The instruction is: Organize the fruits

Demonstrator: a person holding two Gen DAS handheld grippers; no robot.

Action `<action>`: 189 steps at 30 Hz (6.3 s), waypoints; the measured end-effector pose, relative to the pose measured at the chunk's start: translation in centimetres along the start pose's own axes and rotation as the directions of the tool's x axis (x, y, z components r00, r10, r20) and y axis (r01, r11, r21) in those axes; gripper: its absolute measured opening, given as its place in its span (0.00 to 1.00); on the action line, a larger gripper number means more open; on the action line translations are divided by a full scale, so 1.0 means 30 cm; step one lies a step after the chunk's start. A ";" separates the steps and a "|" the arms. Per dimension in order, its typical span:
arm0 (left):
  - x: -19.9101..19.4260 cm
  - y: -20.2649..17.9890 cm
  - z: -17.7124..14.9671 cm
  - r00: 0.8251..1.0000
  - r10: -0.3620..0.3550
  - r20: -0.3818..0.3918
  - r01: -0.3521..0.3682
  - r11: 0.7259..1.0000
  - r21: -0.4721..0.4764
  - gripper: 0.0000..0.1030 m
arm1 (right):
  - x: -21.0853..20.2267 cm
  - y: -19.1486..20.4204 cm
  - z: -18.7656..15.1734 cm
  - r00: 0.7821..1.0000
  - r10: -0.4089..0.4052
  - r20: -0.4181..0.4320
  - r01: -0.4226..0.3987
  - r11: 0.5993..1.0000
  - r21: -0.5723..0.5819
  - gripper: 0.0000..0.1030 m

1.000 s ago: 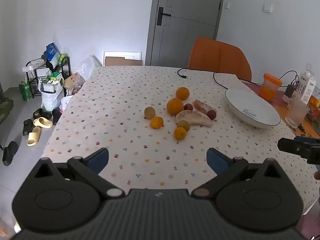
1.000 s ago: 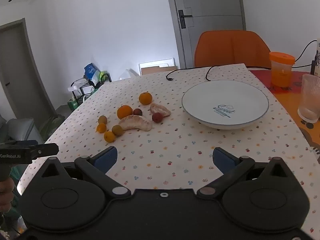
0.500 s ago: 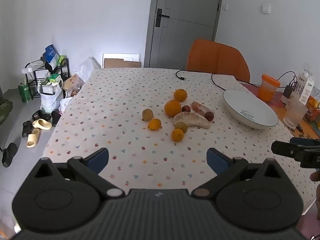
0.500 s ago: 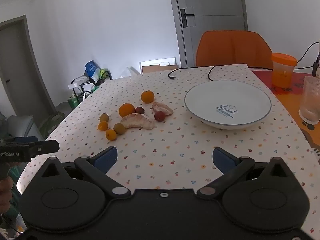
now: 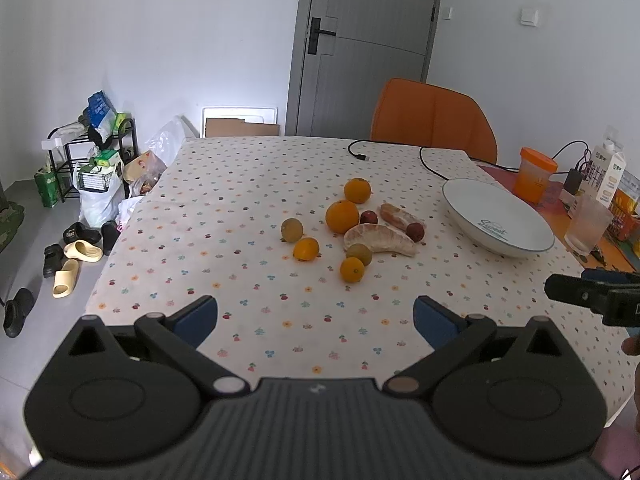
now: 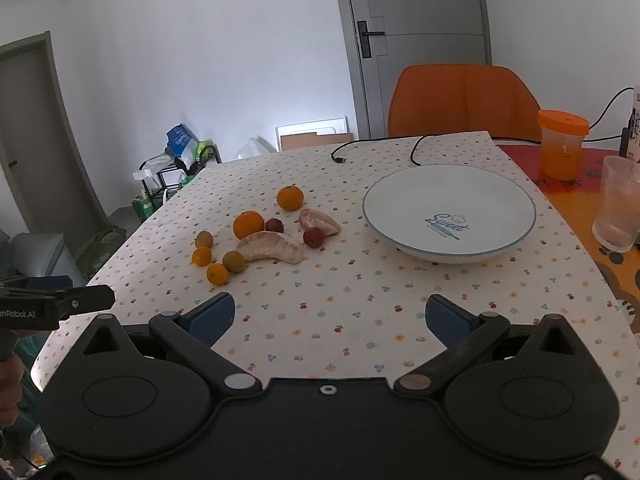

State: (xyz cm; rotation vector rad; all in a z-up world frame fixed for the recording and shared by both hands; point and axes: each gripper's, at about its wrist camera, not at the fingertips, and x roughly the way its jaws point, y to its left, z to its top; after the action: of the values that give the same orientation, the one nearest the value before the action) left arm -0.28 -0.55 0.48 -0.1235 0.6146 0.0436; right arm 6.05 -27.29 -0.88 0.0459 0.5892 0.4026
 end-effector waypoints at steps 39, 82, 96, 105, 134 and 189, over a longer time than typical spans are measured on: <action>-0.004 0.003 0.004 1.000 0.003 0.000 -0.003 1.000 -0.001 1.00 | -0.002 0.008 0.002 1.000 0.008 -0.002 -0.008 1.000 -0.014 1.00; 0.154 0.018 -0.019 0.999 -0.018 0.032 0.019 1.000 -0.022 0.91 | 0.161 -0.020 -0.020 0.994 0.103 -0.045 -0.103 0.995 -0.004 0.84; 0.275 -0.002 -0.011 0.998 -0.067 -0.011 0.066 0.997 -0.044 0.65 | 0.239 -0.012 -0.025 0.976 0.209 -0.064 -0.210 0.978 0.000 0.60; 0.350 -0.008 0.010 0.993 -0.109 -0.032 0.107 0.992 -0.064 0.47 | 0.304 -0.045 -0.002 0.960 0.267 -0.082 -0.261 0.963 0.071 0.48; 0.410 0.049 0.042 0.993 -0.109 -0.036 0.104 0.987 -0.123 0.21 | 0.475 0.056 0.062 0.916 0.375 -0.140 -0.376 0.926 0.016 0.33; 0.482 -0.341 0.169 0.965 -0.263 -0.013 0.264 0.963 0.047 0.21 | 0.297 -0.338 0.112 0.982 0.167 0.085 -0.176 0.977 0.123 0.19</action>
State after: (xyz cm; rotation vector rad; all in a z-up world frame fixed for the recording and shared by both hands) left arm 15.22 -9.99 -2.72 -0.1580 0.6012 -0.2297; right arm 18.26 -32.99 -4.41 0.2369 0.5391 0.5278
